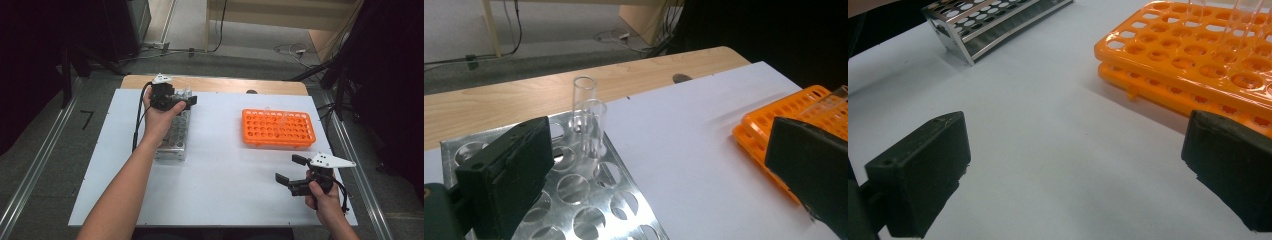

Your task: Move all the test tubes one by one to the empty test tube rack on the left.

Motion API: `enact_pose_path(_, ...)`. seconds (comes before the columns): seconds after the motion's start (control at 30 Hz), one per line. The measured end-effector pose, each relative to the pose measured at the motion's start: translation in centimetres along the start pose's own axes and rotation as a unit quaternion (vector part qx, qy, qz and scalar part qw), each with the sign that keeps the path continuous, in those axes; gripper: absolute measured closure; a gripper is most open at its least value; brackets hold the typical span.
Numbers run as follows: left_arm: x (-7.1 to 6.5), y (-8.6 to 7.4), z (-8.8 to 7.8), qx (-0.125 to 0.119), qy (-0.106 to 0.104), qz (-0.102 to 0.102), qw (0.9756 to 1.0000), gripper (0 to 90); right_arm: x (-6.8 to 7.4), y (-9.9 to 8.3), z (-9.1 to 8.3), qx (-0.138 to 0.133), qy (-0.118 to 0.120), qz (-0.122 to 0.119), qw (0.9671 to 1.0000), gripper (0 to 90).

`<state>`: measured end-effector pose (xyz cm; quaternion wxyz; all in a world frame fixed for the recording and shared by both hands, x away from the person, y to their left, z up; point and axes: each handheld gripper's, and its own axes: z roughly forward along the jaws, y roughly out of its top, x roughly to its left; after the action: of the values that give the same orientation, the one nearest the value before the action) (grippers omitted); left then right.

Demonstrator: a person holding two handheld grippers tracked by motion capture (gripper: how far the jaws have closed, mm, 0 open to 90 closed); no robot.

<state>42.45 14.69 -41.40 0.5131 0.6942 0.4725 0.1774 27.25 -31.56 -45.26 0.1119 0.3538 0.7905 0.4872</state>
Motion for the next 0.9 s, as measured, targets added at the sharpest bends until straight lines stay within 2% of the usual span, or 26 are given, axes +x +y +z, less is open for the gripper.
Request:
enact_pose_path(0.33, -1.9, -1.1, -3.1, -0.012, -0.021, 0.008, 0.9997, 0.0, 0.1, 0.3, 0.6, 0.005, -0.001, -0.002, 1.0000, 0.0)
enact_pose_path(0.63, -3.0, -2.5, -6.2, -0.030, -0.028, 0.012, 0.9991, 0.0, 0.0, 0.8, 0.7, 0.002, -0.007, -0.002, 1.0000, 0.0)
enact_pose_path(0.73, -3.3, -3.2, -7.2, -0.037, -0.033, 0.007, 0.9987, 0.0, 0.0, 1.0, 0.8, 0.001, -0.007, 0.000, 1.0000, 0.0)
enact_pose_path(0.9, -3.9, -4.2, -8.6, -0.041, -0.029, 0.014, 0.9986, 0.0, 0.0, 1.3, 0.9, 0.000, -0.010, -0.001, 1.0000, 0.0)
